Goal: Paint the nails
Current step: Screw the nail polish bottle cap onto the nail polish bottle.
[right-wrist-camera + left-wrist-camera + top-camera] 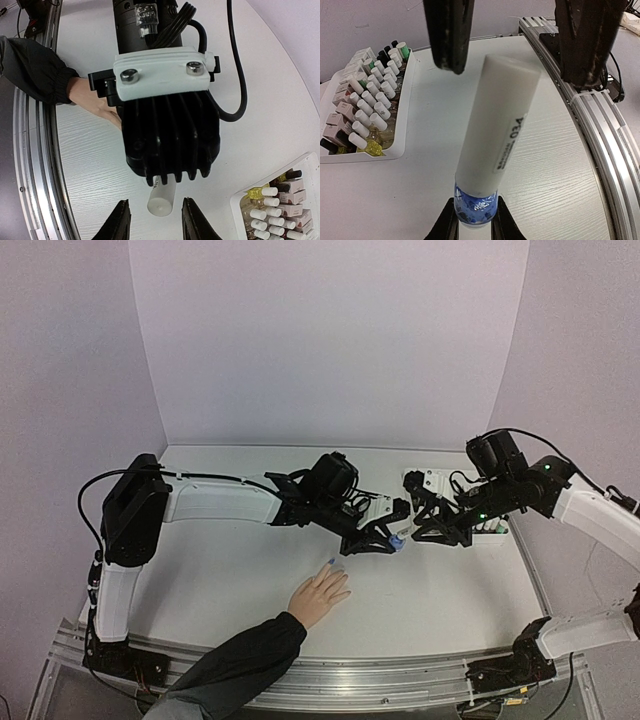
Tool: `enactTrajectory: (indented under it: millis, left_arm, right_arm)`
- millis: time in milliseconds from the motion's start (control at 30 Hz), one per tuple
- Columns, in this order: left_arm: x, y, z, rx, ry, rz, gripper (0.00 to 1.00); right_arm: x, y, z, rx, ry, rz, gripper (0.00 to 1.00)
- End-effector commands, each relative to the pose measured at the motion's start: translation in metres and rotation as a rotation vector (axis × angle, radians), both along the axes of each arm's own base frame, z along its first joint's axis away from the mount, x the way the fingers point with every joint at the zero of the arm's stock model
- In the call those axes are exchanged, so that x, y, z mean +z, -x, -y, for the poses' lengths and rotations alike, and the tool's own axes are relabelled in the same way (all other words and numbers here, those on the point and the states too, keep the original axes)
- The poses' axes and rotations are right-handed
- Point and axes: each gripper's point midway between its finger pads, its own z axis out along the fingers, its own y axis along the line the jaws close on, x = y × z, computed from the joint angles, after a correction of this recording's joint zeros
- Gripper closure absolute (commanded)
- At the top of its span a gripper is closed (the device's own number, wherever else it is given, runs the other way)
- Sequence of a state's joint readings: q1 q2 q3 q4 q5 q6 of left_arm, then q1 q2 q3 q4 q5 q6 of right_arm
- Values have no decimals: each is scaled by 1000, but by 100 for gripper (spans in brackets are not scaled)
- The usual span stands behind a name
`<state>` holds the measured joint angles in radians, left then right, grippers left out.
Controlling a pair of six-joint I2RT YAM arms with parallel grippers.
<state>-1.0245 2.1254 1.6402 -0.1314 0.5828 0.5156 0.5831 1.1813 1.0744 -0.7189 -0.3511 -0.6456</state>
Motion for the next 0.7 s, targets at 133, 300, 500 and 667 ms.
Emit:
enactTrajectory:
  millis: [133, 300, 500, 667]
  left_arm:
    - [28, -1, 7, -13, 63, 15, 100]
    - [28, -2, 9, -18, 64, 13, 100]
    - [27, -5, 13, -15, 60, 25, 100]
    - [25, -7, 13, -10, 48, 31, 100]
  right_arm:
    - [4, -5, -4, -2, -17, 2, 70]
    - [6, -5, -9, 5, -33, -18, 76]
    - [7, -5, -12, -12, -53, -57, 82]
    - [10, -7, -13, -54, -67, -87, 80]
